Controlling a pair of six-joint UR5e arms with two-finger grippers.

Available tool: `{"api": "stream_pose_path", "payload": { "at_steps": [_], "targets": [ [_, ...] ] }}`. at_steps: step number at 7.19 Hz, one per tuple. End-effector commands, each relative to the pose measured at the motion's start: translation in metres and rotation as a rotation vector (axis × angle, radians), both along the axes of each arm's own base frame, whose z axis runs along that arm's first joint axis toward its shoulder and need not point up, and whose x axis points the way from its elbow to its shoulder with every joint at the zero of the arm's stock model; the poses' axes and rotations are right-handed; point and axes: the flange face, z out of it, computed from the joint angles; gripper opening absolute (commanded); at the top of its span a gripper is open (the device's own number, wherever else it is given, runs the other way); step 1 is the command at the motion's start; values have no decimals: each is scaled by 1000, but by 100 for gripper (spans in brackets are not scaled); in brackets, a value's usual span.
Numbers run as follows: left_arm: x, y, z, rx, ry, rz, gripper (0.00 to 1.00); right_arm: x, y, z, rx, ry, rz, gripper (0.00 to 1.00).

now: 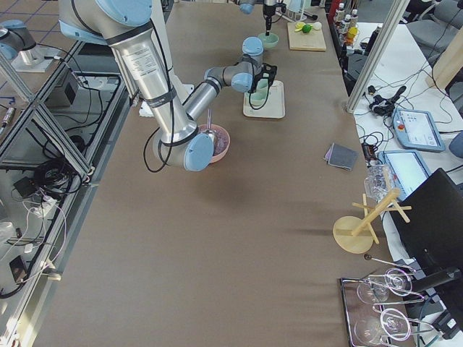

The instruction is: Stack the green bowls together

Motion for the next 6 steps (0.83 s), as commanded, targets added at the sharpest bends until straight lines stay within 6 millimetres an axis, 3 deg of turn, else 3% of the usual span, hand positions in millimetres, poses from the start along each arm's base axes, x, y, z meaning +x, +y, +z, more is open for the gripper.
{"api": "stream_pose_path", "payload": {
  "at_steps": [1,2,4,5,6],
  "targets": [
    [2,5,-44,-22,72,-21,0,-28,13,-5,11,13,13,0],
    [1,8,-62,-36,98,-34,0,-32,12,-4,-2,16,19,0],
    [1,10,-71,-38,110,-40,0,-61,-7,-12,-4,39,45,0],
    [1,11,-78,-43,128,-32,0,-62,-8,-10,-6,43,46,0],
    [1,14,-95,-56,147,-49,0,-65,-6,-6,-10,50,41,99]
  ]
}}
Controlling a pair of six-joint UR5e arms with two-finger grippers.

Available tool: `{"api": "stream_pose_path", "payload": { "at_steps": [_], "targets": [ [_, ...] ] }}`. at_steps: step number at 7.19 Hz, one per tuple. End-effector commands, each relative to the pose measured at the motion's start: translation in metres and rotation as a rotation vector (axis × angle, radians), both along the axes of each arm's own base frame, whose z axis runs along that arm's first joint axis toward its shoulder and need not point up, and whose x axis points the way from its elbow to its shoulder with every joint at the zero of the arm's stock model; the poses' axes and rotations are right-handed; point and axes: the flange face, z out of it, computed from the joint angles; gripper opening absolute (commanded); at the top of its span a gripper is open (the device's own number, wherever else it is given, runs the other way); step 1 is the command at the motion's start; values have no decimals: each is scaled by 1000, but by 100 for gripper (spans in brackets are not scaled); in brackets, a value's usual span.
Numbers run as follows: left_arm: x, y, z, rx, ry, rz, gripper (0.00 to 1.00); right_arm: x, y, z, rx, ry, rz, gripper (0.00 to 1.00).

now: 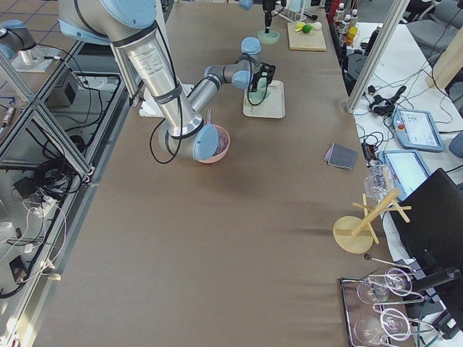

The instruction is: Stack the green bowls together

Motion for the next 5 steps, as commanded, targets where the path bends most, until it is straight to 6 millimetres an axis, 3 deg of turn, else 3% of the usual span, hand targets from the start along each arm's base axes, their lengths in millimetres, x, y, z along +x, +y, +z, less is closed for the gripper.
{"api": "stream_pose_path", "payload": {
  "at_steps": [1,2,3,4,5],
  "targets": [
    [3,-4,-47,-38,50,-47,0,-5,3,3,-9,5,-7,100],
    [38,-10,-93,-99,95,-52,0,5,10,3,-16,-10,-29,100],
    [77,-13,-135,-148,120,-65,0,40,1,5,-42,-38,-50,100],
    [116,-9,-174,-161,134,-80,0,83,-20,22,-80,-53,-58,100],
    [171,12,-199,-201,130,-96,0,127,-41,45,-108,-51,-41,100]
  ]
}}
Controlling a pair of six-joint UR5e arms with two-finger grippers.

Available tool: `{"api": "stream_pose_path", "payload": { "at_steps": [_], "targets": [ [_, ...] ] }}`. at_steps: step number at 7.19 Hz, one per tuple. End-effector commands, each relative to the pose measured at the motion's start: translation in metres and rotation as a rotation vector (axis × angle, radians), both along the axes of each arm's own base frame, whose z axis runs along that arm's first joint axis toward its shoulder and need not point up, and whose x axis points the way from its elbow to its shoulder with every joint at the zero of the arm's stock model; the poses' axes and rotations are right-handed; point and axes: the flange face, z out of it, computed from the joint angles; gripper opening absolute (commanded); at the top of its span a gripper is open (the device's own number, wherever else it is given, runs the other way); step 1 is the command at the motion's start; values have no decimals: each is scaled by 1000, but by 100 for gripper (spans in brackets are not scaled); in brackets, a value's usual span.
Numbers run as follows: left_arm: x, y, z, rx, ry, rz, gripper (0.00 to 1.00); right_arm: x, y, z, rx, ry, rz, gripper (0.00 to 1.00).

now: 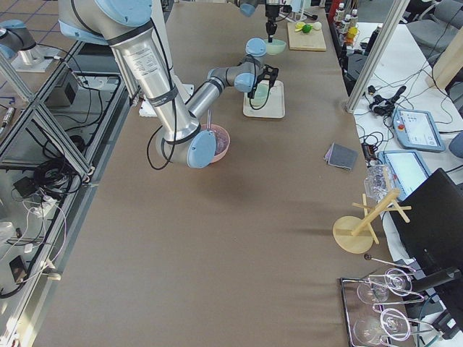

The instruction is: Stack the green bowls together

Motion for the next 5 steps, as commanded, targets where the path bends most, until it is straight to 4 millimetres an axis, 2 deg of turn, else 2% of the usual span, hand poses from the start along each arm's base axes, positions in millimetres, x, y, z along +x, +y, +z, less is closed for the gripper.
{"api": "stream_pose_path", "payload": {
  "at_steps": [1,2,3,4,5],
  "targets": [
    [98,35,-66,-45,6,-5,0,90,-42,50,15,10,-10,100],
    [123,41,-100,-32,-19,-20,0,132,-58,86,57,32,-31,100],
    [158,63,-116,-16,-44,-16,0,179,-69,124,87,54,-35,100],
    [168,69,-120,-9,-43,-5,0,216,-71,163,113,78,-52,100],
    [184,82,-121,-6,-45,22,0,241,-70,193,148,100,-72,100]
  ]
}}
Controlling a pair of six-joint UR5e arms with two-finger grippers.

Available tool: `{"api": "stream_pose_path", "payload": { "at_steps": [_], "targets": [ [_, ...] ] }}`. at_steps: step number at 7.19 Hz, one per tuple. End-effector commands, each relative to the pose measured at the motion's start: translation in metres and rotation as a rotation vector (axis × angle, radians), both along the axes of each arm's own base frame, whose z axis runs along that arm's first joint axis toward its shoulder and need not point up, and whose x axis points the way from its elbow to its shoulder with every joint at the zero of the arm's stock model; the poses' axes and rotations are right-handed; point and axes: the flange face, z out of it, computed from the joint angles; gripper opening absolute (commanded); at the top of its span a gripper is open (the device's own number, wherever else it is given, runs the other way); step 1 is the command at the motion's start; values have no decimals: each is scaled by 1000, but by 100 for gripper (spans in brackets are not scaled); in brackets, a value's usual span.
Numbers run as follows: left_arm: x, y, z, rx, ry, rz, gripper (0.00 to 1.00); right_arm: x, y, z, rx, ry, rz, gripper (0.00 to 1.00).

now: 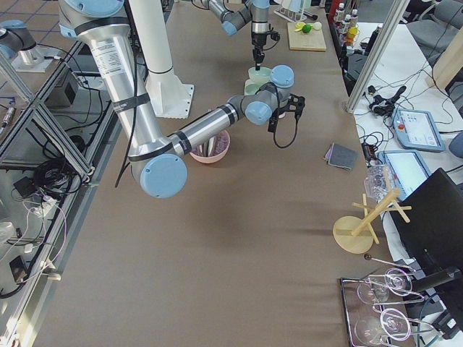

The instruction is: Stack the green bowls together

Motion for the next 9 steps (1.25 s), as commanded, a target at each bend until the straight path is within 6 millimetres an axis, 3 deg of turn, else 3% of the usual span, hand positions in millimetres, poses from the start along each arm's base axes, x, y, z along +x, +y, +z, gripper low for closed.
{"api": "stream_pose_path", "payload": {
  "at_steps": [1,2,5,6,7,8,9],
  "targets": [
    [23,19,-8,10,0,32,0,46,-1,46,46,27,-26,100],
    [27,19,-17,19,10,34,0,47,0,49,42,29,-26,100],
    [33,12,-18,36,7,23,0,49,3,44,47,15,-33,100],
    [33,12,-18,39,11,21,9,50,3,44,42,11,-33,100],
    [32,12,-16,39,10,20,86,51,2,45,42,12,-31,100],
    [32,10,-15,37,7,17,98,51,1,48,39,15,-30,100],
    [33,7,-8,39,1,17,98,51,2,49,38,17,-29,100]
  ]
}}
